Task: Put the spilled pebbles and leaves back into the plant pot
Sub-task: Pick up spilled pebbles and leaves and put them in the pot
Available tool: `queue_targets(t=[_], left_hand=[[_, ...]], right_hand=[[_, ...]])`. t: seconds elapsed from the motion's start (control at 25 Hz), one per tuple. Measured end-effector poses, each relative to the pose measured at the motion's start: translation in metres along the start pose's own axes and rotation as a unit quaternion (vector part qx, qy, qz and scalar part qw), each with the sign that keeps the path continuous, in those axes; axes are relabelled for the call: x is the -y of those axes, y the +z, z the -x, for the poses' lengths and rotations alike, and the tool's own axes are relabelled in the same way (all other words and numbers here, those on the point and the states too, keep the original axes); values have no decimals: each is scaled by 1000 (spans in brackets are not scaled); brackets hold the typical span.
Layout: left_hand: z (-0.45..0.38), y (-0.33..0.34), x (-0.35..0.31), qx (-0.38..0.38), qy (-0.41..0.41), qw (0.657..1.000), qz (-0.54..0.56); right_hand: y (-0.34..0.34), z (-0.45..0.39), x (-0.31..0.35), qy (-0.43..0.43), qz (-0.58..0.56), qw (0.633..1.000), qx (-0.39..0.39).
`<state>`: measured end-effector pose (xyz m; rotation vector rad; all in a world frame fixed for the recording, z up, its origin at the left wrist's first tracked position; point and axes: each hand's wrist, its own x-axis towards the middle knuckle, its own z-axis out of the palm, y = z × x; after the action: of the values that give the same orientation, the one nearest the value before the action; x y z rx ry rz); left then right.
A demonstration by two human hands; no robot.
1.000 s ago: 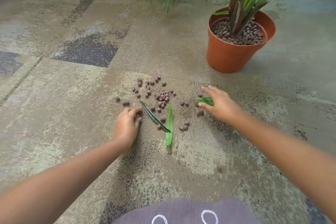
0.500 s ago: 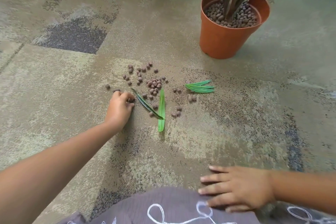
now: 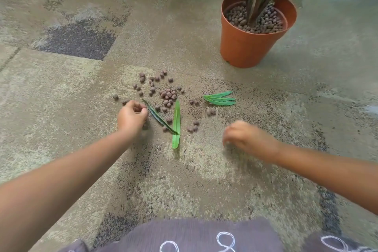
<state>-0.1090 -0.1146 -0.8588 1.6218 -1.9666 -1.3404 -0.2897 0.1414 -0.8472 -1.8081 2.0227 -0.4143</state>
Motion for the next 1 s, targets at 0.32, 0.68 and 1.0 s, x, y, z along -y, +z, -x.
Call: queue_targets(t=[0.32, 0.68, 1.0], left_hand=[[18, 20, -53, 220, -114, 938, 244], [31, 20, 9, 136, 328, 783, -511], [40, 39, 10, 70, 251, 874, -411]], right_hand=[[-13, -111, -22, 213, -48, 976, 17], [29, -70, -23, 73, 67, 993, -58], [8, -75, -24, 145, -60, 972, -173]])
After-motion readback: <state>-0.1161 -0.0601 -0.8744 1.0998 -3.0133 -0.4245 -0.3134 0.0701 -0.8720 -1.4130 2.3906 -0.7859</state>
